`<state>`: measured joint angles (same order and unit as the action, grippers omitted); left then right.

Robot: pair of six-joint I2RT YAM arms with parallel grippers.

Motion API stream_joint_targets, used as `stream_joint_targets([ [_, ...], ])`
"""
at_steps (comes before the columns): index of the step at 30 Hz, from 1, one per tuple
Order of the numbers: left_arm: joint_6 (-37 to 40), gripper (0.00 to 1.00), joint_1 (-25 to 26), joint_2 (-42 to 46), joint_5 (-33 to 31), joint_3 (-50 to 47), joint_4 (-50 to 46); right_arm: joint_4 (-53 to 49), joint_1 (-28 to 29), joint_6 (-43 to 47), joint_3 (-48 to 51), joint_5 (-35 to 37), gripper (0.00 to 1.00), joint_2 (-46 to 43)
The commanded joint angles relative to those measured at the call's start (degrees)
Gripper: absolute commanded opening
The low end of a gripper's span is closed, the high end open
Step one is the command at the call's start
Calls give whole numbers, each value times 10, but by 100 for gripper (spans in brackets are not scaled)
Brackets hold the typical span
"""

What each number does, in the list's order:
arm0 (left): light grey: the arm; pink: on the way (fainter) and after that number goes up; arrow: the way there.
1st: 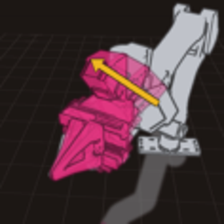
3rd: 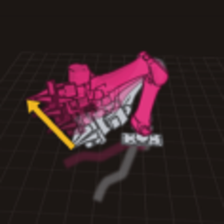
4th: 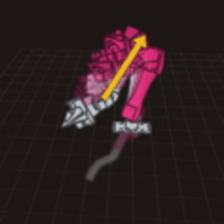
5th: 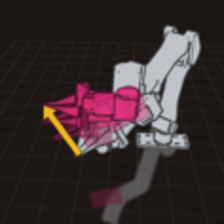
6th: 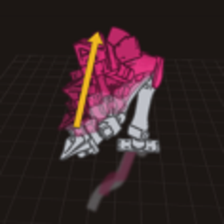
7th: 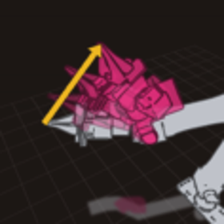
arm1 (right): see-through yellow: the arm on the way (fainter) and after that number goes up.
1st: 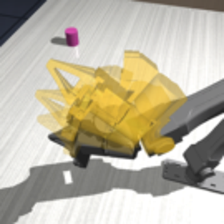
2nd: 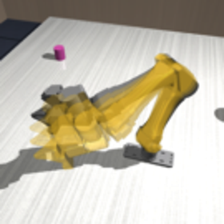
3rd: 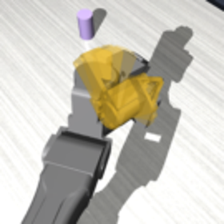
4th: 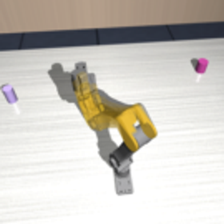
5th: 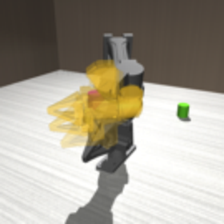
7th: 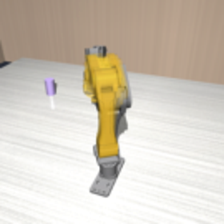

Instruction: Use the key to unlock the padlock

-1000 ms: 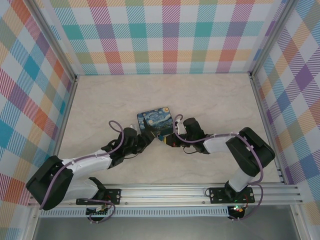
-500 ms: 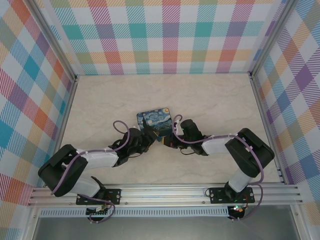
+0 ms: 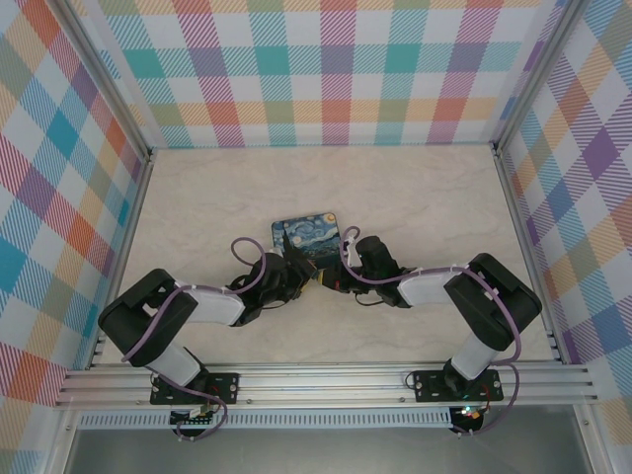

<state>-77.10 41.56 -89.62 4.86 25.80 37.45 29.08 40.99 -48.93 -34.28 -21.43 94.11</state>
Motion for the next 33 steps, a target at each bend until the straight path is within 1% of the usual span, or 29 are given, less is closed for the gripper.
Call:
stream_joint_targets([
  [1,-13,37,10,-13,5,9,37,20,8,-6,-9,0,3,1],
  [11,-18,27,10,-18,2,13,35,23,9,-17,-7,6,4,0],
  [14,-23,27,9,-18,7,15,35,32,8,-28,-5,6,4,2],
  [19,-29,31,12,-19,13,20,32,38,8,-38,-5,7,4,4],
  [33,-33,31,13,-31,18,29,29,48,8,-56,-5,5,4,11],
])
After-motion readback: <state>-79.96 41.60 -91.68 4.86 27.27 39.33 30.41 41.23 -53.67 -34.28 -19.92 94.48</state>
